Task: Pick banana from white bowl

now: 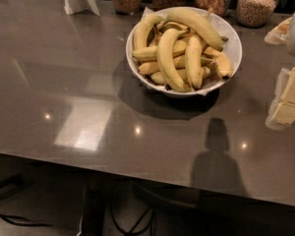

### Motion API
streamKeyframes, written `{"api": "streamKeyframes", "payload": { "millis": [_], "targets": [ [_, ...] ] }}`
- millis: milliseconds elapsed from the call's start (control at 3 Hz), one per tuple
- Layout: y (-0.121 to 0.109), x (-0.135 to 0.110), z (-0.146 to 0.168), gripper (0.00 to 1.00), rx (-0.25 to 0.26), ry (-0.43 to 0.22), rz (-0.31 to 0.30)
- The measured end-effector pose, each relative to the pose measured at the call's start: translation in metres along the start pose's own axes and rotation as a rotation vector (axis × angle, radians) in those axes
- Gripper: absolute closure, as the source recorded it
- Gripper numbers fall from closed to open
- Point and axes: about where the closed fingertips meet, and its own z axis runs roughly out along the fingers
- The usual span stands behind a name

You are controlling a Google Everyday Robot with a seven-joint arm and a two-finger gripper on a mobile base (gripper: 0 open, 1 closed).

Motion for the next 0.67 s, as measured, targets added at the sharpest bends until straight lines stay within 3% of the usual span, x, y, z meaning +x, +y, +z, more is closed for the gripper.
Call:
{"api": "streamKeyframes", "payload": {
  "millis": [333,667],
  "targets": [
    [-0.0001,-0.0001,0.0000,0.00,0.000,0.000,0.000],
    [-0.0096,-0.0068,0.0055,0.00,0.030,-0.042,0.032]
  ]
}}
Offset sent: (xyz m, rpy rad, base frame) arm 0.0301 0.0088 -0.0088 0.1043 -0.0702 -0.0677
